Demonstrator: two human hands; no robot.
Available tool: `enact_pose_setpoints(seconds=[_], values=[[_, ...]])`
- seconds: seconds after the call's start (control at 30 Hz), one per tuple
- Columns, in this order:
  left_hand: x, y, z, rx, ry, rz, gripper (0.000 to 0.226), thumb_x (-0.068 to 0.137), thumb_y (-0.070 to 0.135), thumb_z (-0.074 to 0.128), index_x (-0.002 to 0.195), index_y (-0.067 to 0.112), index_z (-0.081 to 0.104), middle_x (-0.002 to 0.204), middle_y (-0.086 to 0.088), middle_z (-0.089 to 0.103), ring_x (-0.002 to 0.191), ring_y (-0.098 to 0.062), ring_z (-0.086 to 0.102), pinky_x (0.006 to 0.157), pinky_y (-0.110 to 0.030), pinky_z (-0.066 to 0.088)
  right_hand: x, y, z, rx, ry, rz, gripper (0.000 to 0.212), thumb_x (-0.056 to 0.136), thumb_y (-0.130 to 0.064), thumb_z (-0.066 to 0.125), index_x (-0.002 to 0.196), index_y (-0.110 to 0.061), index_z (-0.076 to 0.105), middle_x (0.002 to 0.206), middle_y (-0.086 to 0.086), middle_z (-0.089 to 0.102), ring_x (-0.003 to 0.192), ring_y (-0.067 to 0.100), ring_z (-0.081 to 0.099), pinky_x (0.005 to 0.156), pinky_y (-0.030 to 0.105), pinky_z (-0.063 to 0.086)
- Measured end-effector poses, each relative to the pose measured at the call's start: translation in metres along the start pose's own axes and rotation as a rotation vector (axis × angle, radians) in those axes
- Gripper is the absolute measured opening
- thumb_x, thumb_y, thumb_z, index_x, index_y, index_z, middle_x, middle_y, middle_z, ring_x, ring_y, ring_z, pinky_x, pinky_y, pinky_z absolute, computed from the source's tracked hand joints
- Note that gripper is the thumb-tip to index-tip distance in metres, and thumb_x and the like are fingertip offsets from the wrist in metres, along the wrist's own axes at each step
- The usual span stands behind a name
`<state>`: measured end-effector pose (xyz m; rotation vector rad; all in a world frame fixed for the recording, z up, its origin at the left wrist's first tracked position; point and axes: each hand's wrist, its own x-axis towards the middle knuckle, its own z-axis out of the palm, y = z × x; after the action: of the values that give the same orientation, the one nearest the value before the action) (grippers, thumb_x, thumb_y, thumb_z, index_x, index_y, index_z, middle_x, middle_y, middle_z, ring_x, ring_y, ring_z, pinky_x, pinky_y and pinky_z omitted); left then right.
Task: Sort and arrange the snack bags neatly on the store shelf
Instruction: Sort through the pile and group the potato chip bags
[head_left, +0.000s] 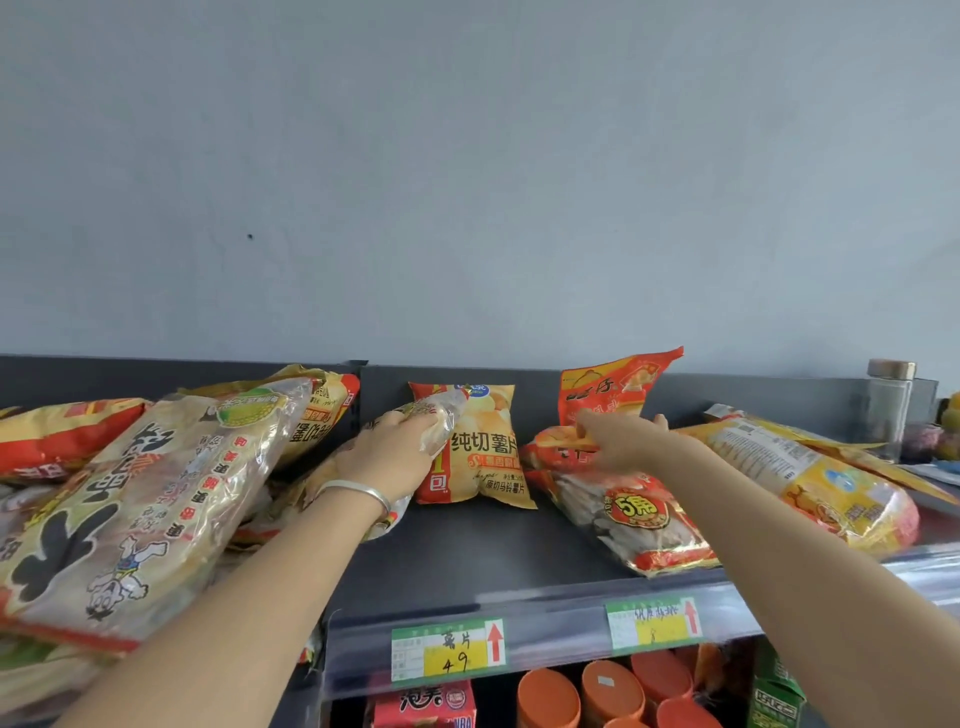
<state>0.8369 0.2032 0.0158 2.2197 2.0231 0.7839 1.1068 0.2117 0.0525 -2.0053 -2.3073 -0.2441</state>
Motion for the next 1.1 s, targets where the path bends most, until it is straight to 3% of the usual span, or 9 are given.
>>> enact_pose_setpoints(seconds=[0.07, 0.17, 0.27, 0.43, 0.57, 0.67, 0.8, 0.93, 1.1], values=[[-0.001, 0.001, -0.002, 0.023, -0.029, 0.006, 0.040, 0.090, 0.042, 0.027, 0.130, 0.042, 0.036, 0.141, -0.004, 0.035, 0.120, -0.037, 0.043, 0.098, -0.051, 0.039, -0.002, -0.025, -0.013, 0.131, -0.013, -0.130, 0.052, 0.085, -0.019, 0.056, 0.135, -0.022, 0.041, 0.121, 0.002, 0.058, 0.106, 0.023, 0.055, 0.093, 0.046, 0.048], [-0.008, 0.002, -0.008, -0.078, -0.048, 0.028, 0.042, 0.088, 0.049, 0.029, 0.127, 0.042, 0.042, 0.138, -0.006, 0.039, 0.115, -0.034, 0.049, 0.096, -0.046, 0.042, -0.002, -0.064, -0.022, 0.197, 0.061, -0.284, 0.046, 0.088, -0.029, 0.054, 0.134, -0.025, 0.048, 0.124, 0.002, 0.057, 0.111, 0.020, 0.053, 0.092, 0.037, 0.048], [-0.018, -0.008, -0.026, -0.085, 0.233, 0.096, 0.040, 0.094, 0.036, 0.039, 0.133, 0.031, 0.046, 0.138, 0.002, 0.045, 0.117, -0.019, 0.051, 0.087, -0.033, 0.046, 0.005, -0.102, -0.026, 0.359, 0.157, -0.362, 0.039, 0.094, -0.027, 0.052, 0.132, -0.019, 0.053, 0.129, 0.003, 0.058, 0.115, 0.020, 0.054, 0.092, 0.031, 0.044], [-0.035, -0.045, -0.070, 0.290, 0.614, 0.239, 0.033, 0.091, 0.029, 0.049, 0.122, 0.030, 0.058, 0.128, 0.006, 0.056, 0.123, -0.017, 0.044, 0.099, -0.037, 0.033, 0.032, -0.171, -0.032, 0.643, 0.235, -0.402, 0.039, 0.094, -0.019, 0.053, 0.133, -0.014, 0.052, 0.127, 0.007, 0.060, 0.111, 0.022, 0.057, 0.083, 0.027, 0.047], [-0.047, -0.089, -0.086, 0.468, 0.380, -0.023, 0.068, 0.079, 0.060, 0.050, 0.140, 0.045, 0.025, 0.149, 0.003, 0.029, 0.140, -0.026, 0.019, 0.107, -0.057, 0.019, 0.059, -0.218, -0.035, 0.449, 0.207, -0.496, 0.059, 0.089, -0.016, 0.059, 0.144, -0.017, 0.036, 0.135, 0.011, 0.050, 0.110, 0.026, 0.055, 0.085, 0.035, 0.050], [-0.051, -0.113, -0.084, 0.360, 0.152, -0.161, 0.094, 0.071, 0.067, 0.055, 0.144, 0.046, 0.000, 0.157, 0.000, 0.008, 0.144, -0.032, 0.006, 0.108, -0.063, 0.019, 0.082, -0.241, -0.035, 0.337, 0.242, -0.479, 0.070, 0.086, -0.009, 0.061, 0.147, -0.025, 0.030, 0.139, 0.011, 0.043, 0.116, 0.030, 0.051, 0.090, 0.041, 0.051], [-0.050, -0.128, -0.081, 0.101, 0.175, -0.149, 0.091, 0.074, 0.050, 0.061, 0.147, 0.040, 0.006, 0.156, 0.003, 0.012, 0.142, -0.026, 0.015, 0.103, -0.056, 0.035, 0.107, -0.265, -0.029, 0.350, 0.218, -0.472, 0.053, 0.088, -0.017, 0.062, 0.137, -0.026, 0.045, 0.137, 0.010, 0.045, 0.118, 0.032, 0.050, 0.094, 0.045, 0.049], [-0.047, -0.137, -0.085, 0.062, 0.236, -0.153, 0.084, 0.076, 0.045, 0.058, 0.146, 0.036, 0.014, 0.154, 0.006, 0.015, 0.140, -0.024, 0.021, 0.102, -0.055, 0.037, 0.117, -0.278, -0.019, 0.412, 0.239, -0.461, 0.011, 0.088, -0.022, 0.062, 0.099, -0.022, 0.058, 0.100, 0.003, 0.063, 0.091, 0.024, 0.062, 0.076, 0.037, 0.055], [-0.045, -0.140, -0.083, 0.094, 0.255, -0.145, 0.082, 0.075, 0.047, 0.057, 0.145, 0.037, 0.016, 0.152, 0.006, 0.018, 0.139, -0.022, 0.021, 0.099, -0.054, 0.039, 0.117, -0.274, -0.023, 0.562, 0.401, -0.337, 0.017, 0.091, -0.013, 0.049, 0.075, -0.015, 0.046, 0.079, 0.008, 0.058, 0.071, 0.027, 0.056, 0.058, 0.032, 0.045]])
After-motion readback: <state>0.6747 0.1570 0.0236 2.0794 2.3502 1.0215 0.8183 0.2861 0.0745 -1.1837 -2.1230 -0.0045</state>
